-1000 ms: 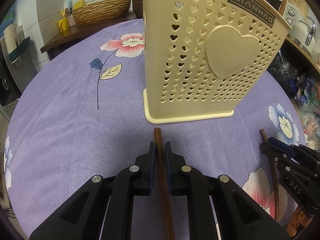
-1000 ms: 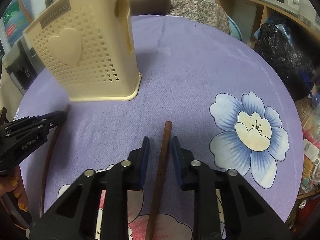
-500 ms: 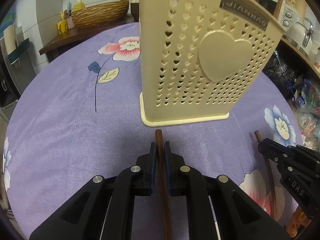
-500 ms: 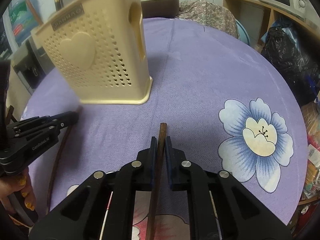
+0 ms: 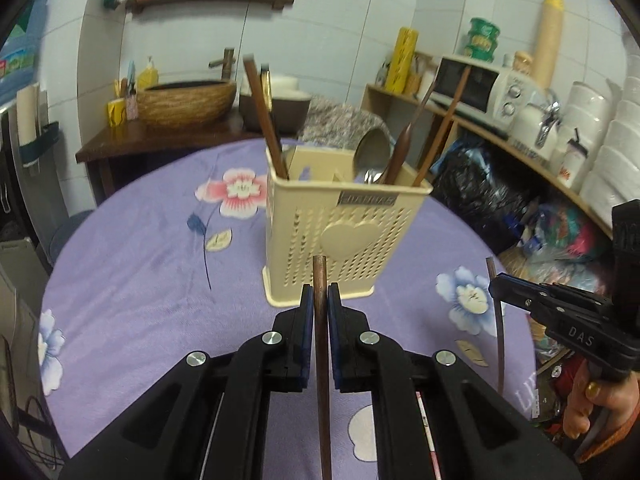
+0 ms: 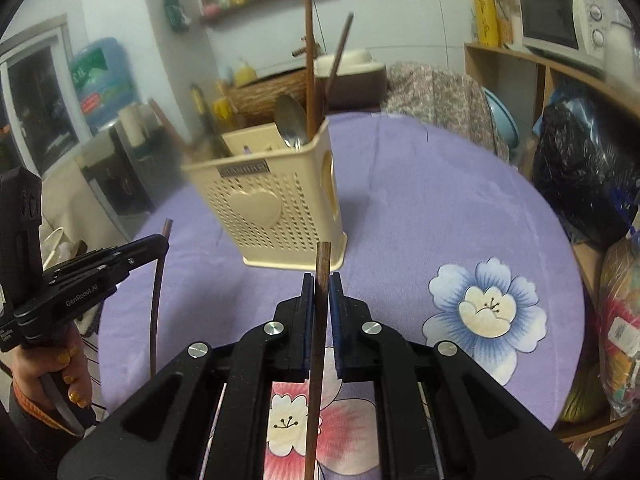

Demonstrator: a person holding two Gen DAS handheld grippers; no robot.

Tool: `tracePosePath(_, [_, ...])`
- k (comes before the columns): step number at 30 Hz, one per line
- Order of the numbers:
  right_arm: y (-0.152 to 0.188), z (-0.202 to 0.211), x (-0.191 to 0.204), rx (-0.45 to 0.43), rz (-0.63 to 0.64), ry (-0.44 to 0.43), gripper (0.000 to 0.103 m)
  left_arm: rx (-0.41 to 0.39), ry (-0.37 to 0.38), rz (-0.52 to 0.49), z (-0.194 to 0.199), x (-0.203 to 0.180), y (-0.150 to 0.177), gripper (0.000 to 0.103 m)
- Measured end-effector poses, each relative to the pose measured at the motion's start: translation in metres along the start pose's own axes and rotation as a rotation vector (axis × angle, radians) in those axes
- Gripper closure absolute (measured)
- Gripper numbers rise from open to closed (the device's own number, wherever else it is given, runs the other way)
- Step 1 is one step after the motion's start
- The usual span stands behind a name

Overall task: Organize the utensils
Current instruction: 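Lift both chopsticks upright and carry them over the beige holder, then lower both chopsticks into the holder and open both tools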

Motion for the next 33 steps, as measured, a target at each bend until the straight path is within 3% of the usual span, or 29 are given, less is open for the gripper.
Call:
tracePosePath(10, [-0.022,0.056,0.018,-0.066,0.043,-0.044,0.094,-0.099,0.032,-0.039,0.054,0.001,-0.014,0.095])
tracePosePath(21, [-0.039,0.07,0.03,-0.101,0.081,-0.042,0.095,-0.15,0.027,-0.055,0.071,0.006,-0.033,0.095])
tracePosePath(26, [-0.064,0.079,0.041,-0.14,0.115,-0.042,0.095,-0.17,0.03,-0.045,0.074,0.005,-0.047,0.095])
tracePosePath(33, [-0.12,0.079,0.061,-0.164,0.158,-0.046,0.095,-0.223,0.051,-0.047,0.09,-0.005,-0.098,0.095])
Point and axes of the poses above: each gripper's, at about its wrist camera, not at the fingertips, and z roughly against the way its jaws point, x to its left, y to its underside, the point moved 9 cm from there along -z, roughly the way its jaws point, and after that the axes turned 10 degrees about -y, right-handed, at the moved point
